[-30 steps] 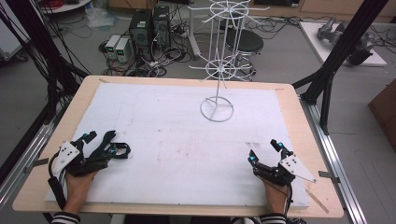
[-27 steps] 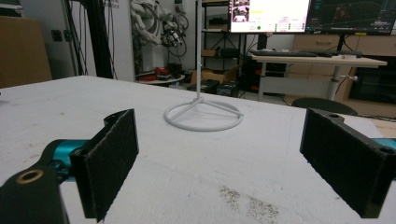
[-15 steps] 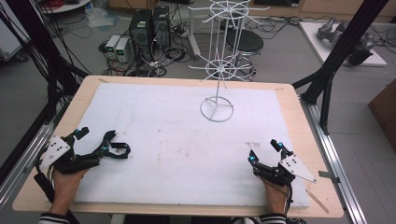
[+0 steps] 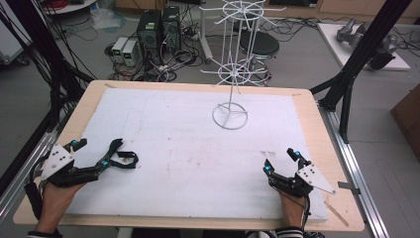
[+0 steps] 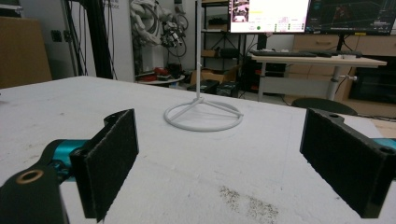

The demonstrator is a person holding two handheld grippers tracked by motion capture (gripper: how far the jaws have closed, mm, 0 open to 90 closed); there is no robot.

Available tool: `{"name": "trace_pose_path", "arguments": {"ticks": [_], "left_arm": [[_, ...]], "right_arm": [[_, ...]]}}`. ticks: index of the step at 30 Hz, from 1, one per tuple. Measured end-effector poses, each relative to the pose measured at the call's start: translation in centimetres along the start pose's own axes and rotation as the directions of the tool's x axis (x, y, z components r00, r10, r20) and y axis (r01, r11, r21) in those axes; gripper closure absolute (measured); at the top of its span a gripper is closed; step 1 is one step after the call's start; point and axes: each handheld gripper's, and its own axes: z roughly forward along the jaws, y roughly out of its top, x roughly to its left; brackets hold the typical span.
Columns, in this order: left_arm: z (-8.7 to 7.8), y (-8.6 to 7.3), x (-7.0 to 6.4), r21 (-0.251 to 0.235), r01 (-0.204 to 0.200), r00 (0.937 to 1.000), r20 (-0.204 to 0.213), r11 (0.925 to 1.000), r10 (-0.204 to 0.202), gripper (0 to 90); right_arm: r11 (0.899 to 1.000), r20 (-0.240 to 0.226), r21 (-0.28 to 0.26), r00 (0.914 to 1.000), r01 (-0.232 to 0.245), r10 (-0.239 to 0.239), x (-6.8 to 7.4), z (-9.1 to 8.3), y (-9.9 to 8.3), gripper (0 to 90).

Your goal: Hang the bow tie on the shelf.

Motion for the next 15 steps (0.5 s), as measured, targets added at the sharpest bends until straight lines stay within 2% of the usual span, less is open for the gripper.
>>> {"name": "trace_pose_path", "arguments": {"ticks": [2,4,7,12,15], "left_arm": [[0.07,0.03,-0.02,0.072,-0.034,0.9994,-0.005,0.9969,0.034,11.5],[0.20,-0.07,0.01,0.129,-0.067,0.9977,0.015,0.9894,0.066,12.6],[0.28,-0.24,-0.01,0.170,-0.095,0.9954,0.023,0.9809,0.093,15.7],[0.54,-0.52,0.18,0.210,-0.068,0.9976,0.016,0.9753,0.067,15.7],[0.83,-0.57,0.18,0.246,-0.058,0.9983,0.020,0.9675,0.055,15.7]], "right_arm": [[1.000,0.001,0.000,1.0000,-0.001,0.001,0.00,0.00,0.00,10.6],[1.000,0.000,0.000,1.0000,0.001,-0.001,-0.01,0.00,0.00,10.6],[1.000,0.001,0.000,1.0000,-0.001,0.001,0.00,0.00,0.00,10.6],[1.000,0.001,0.000,1.0000,-0.002,0.002,0.00,0.00,0.00,10.6],[1.000,0.001,0.000,1.0000,-0.002,0.002,0.00,0.00,0.00,10.6]]}}
